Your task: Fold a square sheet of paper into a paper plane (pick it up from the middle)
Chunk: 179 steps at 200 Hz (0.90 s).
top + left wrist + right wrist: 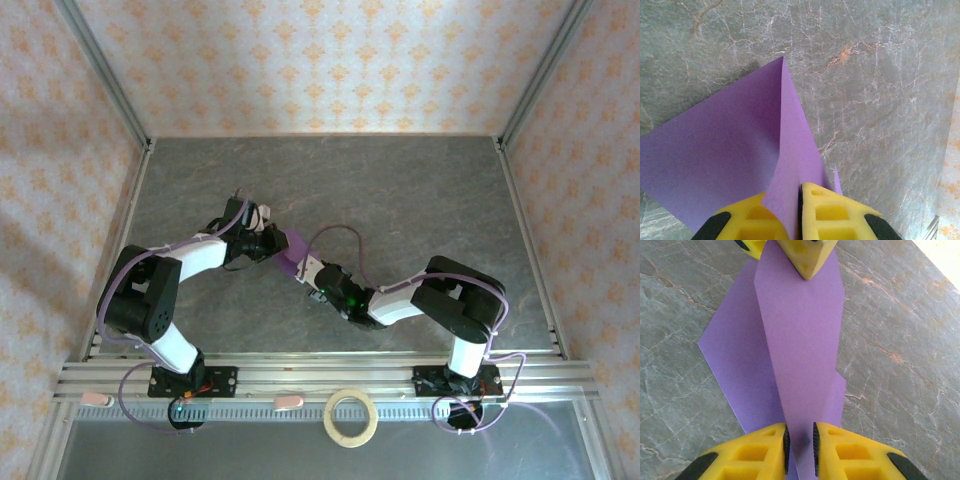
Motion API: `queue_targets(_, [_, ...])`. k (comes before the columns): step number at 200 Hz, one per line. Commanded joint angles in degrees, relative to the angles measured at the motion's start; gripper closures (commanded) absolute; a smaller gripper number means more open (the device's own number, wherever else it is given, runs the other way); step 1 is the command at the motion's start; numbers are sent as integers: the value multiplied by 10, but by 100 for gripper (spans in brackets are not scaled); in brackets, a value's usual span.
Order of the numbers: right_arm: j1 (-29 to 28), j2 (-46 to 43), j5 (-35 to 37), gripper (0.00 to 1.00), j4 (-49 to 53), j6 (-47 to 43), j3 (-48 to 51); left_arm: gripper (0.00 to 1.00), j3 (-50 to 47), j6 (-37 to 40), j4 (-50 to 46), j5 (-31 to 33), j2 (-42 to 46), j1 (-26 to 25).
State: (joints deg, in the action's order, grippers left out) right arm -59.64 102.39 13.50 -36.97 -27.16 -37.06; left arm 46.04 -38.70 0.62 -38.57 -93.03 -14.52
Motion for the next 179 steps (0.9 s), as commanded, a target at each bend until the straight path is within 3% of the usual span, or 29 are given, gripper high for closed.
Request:
queue_targets(1, [1,-2,-3,82,-14,9,5,87,12,13,-12,3,-7,5])
queue_targets(44, [4,-9,-26,95,1,29,0,87,12,13,-12,7,-7,5])
queue_targets(61, [4,-11,-35,97,9,44,-1,82,15,15,-17,16,-5,5])
queue_targets(103, [5,-17,-79,100,53,126,-17,34,19,28,-53,81,36,10])
queue_targets(124, [5,-23,-110,100,64,187,-21,17,6,32,-65,121,77,17])
queue_targets(179, [11,-33,-177,100,59,348,-3,14,-14,31,-86,149,144,28])
